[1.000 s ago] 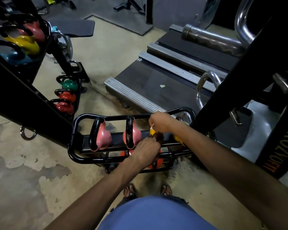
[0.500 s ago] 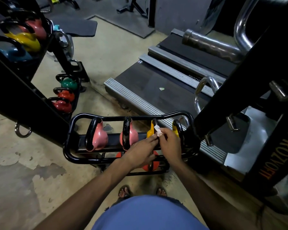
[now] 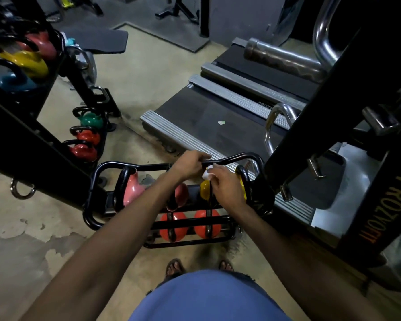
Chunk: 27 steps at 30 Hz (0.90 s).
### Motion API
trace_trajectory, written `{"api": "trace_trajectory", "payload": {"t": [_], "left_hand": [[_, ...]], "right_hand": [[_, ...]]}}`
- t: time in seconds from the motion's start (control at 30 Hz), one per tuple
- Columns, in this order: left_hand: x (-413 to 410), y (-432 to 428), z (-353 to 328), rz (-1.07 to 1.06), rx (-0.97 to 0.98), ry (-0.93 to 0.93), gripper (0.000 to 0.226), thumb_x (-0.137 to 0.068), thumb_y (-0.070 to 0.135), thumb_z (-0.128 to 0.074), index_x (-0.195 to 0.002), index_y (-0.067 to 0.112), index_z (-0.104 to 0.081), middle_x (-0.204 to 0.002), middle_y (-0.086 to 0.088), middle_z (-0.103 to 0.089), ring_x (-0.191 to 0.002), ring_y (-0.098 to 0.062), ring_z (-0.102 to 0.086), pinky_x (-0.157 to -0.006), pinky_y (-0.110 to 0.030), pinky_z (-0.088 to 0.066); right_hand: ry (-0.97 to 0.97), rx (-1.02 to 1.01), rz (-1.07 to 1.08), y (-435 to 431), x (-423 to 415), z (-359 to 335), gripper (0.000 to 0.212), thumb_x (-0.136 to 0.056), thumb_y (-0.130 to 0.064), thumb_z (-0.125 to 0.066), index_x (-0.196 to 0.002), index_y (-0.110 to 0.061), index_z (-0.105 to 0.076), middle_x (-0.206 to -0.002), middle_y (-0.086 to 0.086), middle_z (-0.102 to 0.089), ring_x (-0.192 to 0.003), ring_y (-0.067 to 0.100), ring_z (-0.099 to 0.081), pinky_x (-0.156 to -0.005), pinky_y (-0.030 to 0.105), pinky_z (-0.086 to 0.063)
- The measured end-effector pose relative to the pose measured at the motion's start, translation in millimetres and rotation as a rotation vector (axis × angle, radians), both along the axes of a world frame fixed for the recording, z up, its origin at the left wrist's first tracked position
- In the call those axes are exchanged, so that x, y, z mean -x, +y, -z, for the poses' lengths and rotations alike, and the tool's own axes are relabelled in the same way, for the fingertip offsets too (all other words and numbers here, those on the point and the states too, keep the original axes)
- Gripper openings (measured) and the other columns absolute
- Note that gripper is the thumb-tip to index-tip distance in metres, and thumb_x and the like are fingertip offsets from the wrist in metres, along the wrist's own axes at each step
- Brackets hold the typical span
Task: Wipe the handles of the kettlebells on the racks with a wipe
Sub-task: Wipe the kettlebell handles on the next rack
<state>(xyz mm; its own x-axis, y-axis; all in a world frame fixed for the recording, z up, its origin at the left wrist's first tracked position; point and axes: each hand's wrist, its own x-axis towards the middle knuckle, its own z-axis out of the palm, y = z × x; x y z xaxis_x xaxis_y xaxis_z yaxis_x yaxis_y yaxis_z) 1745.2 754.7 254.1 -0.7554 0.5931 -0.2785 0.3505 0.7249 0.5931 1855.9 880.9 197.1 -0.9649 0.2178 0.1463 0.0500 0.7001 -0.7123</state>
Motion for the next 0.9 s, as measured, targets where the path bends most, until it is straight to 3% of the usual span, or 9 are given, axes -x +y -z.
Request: {"api": "trace_trajectory", "payload": {"t": [0.07,0.23,0.3,0.47,0.53,0.6,0.7,0.8,0.9], "left_hand": [[11.1,5.8,4.3,0.049,0.080,-0.035,0.043,-0.092,0.001,-0.050,-0.130,0.014,-0.068,-0.128,-0.007,-0.068,-0.122,-0.020,-0.061,-0.105,-0.032,-0.047],[11.4,19.7,6.3,0.226,0.213,0.007,0.036,-0.097,0.011,-0.051,-0.128,0.012,-0.068,-0.128,-0.009,-0.068,-0.118,-0.024,-0.062,-0.099,-0.033,-0.047],[13.6,23.4,9.4,0.263,0.242,0.019,0.033,-0.100,0.018,-0.052,-0.127,0.009,-0.068,-0.127,-0.011,-0.068,-0.118,-0.028,-0.062,-0.098,-0.036,-0.047],[11.9,25.0,13.1,0.294,0.309,0.072,0.032,-0.096,0.037,-0.063,-0.106,0.009,-0.071,-0.092,-0.013,-0.069,-0.086,-0.027,-0.062,-0.070,-0.030,-0.042],[12.8,22.9,16.1,0.282,0.302,0.069,0.032,-0.096,0.034,-0.063,-0.113,0.008,-0.071,-0.099,-0.013,-0.071,-0.091,-0.027,-0.064,-0.073,-0.031,-0.044],[11.3,22.2,17.4,0.264,0.277,0.063,0.033,-0.097,0.030,-0.063,-0.120,0.008,-0.069,-0.107,-0.013,-0.072,-0.101,-0.029,-0.066,-0.081,-0.033,-0.047],[10.1,23.9,18.9,0.230,0.253,0.068,0.035,-0.095,0.028,-0.065,-0.122,0.006,-0.069,-0.111,-0.016,-0.071,-0.104,-0.031,-0.065,-0.086,-0.036,-0.050],[8.9,22.5,17.6,0.220,0.218,0.053,0.037,-0.092,0.028,-0.070,-0.120,0.005,-0.070,-0.110,-0.014,-0.072,-0.102,-0.029,-0.066,-0.086,-0.036,-0.050],[6.7,23.0,22.0,0.209,0.165,0.021,0.030,-0.090,0.024,-0.073,-0.111,0.002,-0.072,-0.100,-0.013,-0.074,-0.089,-0.022,-0.067,-0.071,-0.026,-0.045]], "right_hand": [[-0.088,-0.227,-0.146,3.1,5.6,4.7,0.027,-0.100,-0.029,-0.054,-0.119,-0.019,-0.069,-0.140,0.003,-0.059,-0.127,0.020,-0.058,-0.102,0.037,-0.052],[-0.053,-0.724,-0.416,15.3,-15.1,0.9,0.043,-0.086,-0.016,-0.067,-0.128,-0.007,-0.065,-0.147,0.017,-0.052,-0.137,0.032,-0.050,-0.098,0.041,-0.055],[0.038,-0.878,-0.533,17.5,-30.4,2.3,0.043,-0.076,-0.018,-0.074,-0.118,-0.007,-0.072,-0.140,0.019,-0.059,-0.135,0.036,-0.053,-0.099,0.040,-0.053],[0.147,-0.834,-0.659,23.2,-41.8,11.8,0.036,-0.081,-0.015,-0.059,-0.113,-0.009,-0.074,-0.135,0.014,-0.061,-0.136,0.034,-0.051,-0.109,0.043,-0.047],[0.149,-0.680,-0.498,21.3,-38.1,8.7,0.038,-0.085,-0.012,-0.062,-0.122,-0.011,-0.070,-0.139,0.009,-0.060,-0.136,0.026,-0.051,-0.113,0.035,-0.043],[0.132,-0.396,-0.214,10.8,-40.3,9.8,0.031,-0.090,-0.015,-0.065,-0.120,-0.016,-0.071,-0.134,0.001,-0.062,-0.126,0.014,-0.056,-0.101,0.021,-0.046],[0.040,0.148,0.195,-14.7,-41.6,7.3,0.014,-0.094,-0.018,-0.064,-0.105,-0.019,-0.073,-0.108,-0.004,-0.068,-0.099,0.007,-0.062,-0.080,0.021,-0.051],[-0.312,0.781,0.570,-11.7,-1.6,2.9,0.013,-0.096,-0.021,-0.063,-0.088,-0.013,-0.066,-0.075,-0.001,-0.064,-0.068,0.016,-0.059,-0.053,0.023,-0.046],[-0.570,1.289,0.613,6.5,37.8,5.7,0.021,-0.101,-0.009,-0.045,-0.087,-0.011,-0.060,-0.066,0.004,-0.055,-0.051,0.016,-0.054,-0.050,0.026,-0.047]]}}
